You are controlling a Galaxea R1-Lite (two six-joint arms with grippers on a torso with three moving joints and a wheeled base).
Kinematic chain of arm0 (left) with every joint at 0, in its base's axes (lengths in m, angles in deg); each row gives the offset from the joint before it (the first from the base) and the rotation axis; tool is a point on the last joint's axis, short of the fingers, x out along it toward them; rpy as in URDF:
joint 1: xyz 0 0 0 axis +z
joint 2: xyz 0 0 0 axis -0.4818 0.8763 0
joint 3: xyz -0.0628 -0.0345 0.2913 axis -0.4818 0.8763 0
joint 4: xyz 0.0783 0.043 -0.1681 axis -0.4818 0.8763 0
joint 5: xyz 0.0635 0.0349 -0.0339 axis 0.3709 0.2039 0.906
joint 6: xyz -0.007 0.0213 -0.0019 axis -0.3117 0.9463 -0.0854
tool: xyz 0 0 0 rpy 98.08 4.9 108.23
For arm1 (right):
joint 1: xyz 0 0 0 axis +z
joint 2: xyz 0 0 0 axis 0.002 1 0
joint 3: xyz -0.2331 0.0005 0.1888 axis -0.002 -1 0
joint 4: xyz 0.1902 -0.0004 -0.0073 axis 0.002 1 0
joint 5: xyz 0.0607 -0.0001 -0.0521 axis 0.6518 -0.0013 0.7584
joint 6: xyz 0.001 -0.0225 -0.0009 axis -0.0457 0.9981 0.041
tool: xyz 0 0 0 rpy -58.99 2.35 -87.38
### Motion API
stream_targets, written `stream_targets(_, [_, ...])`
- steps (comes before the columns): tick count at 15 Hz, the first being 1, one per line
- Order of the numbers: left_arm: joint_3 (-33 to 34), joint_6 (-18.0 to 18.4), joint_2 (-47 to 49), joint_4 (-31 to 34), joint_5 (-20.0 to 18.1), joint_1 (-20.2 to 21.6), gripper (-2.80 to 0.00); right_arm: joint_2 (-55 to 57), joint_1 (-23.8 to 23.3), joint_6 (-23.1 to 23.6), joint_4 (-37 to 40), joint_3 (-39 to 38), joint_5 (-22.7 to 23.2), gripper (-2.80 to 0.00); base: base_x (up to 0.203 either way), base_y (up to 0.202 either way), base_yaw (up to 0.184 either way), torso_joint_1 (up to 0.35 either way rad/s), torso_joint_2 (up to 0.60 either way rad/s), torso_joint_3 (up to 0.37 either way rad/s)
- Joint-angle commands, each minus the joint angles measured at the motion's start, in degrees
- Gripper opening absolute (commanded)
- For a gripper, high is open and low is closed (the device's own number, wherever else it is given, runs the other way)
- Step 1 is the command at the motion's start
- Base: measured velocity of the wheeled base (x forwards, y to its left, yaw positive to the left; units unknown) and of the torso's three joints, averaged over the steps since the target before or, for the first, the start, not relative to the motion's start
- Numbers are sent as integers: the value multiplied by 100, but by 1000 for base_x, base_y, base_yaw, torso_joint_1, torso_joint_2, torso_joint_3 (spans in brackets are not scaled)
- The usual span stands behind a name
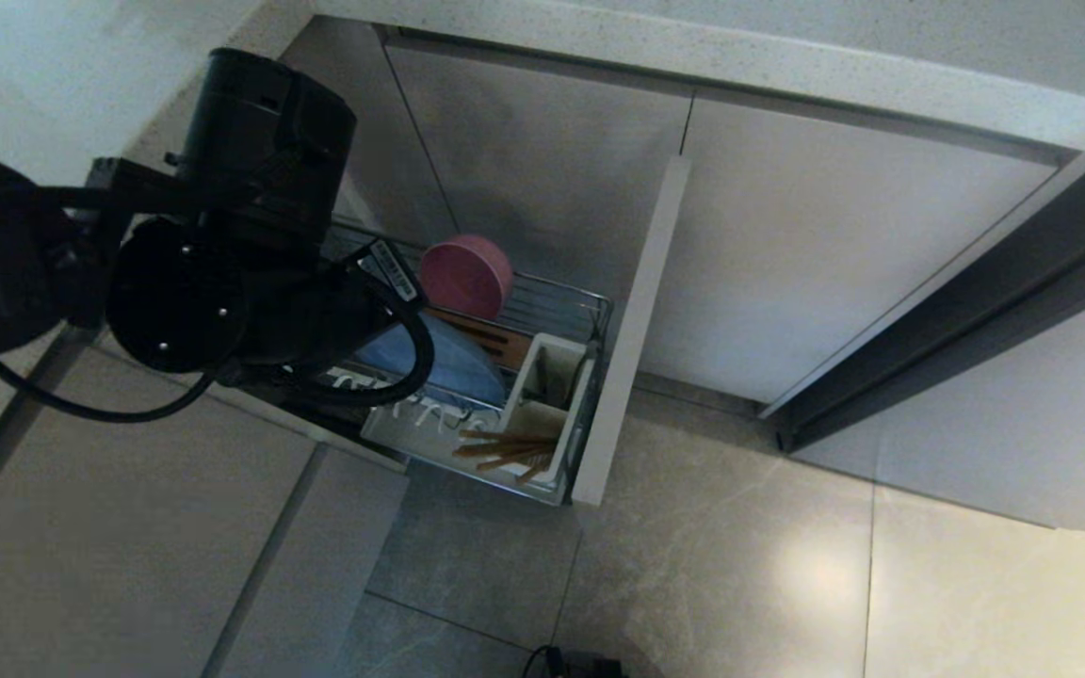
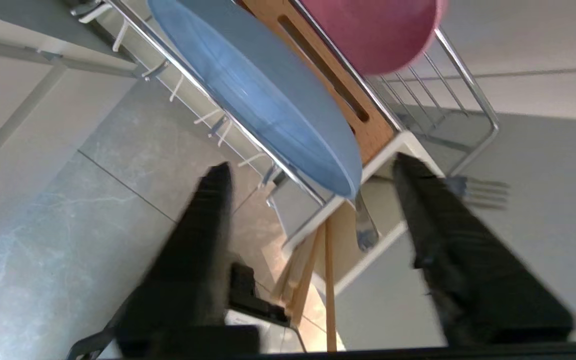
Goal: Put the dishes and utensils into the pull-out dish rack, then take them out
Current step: Take the plate out of the cupboard
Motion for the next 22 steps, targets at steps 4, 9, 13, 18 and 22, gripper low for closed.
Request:
stream_targets(4, [-124,-117,415,-130,-56,316,0,-4,1,-5,0,0,-2,-280,0,0,0,0,0,0])
stream_targets(9, [-322,-126,704,-192,-498,530,0,-4,1,2,0,0,-2,-280,0,0,0,0,0,0])
stream_targets(13, [-450,-222,893,-197,-625,647,0,-4,1,2,0,0,-2,-280,0,0,0,0,0,0])
stream_targets(18, [-569,-223,1071,-270,-725,796,0,-4,1,-5,0,0,-2,-280,0,0,0,0,0,0])
stream_targets(22, [-599,-214,1141,-393,-831,914,0,-4,1,-5,0,0,-2,-280,0,0,0,0,0,0])
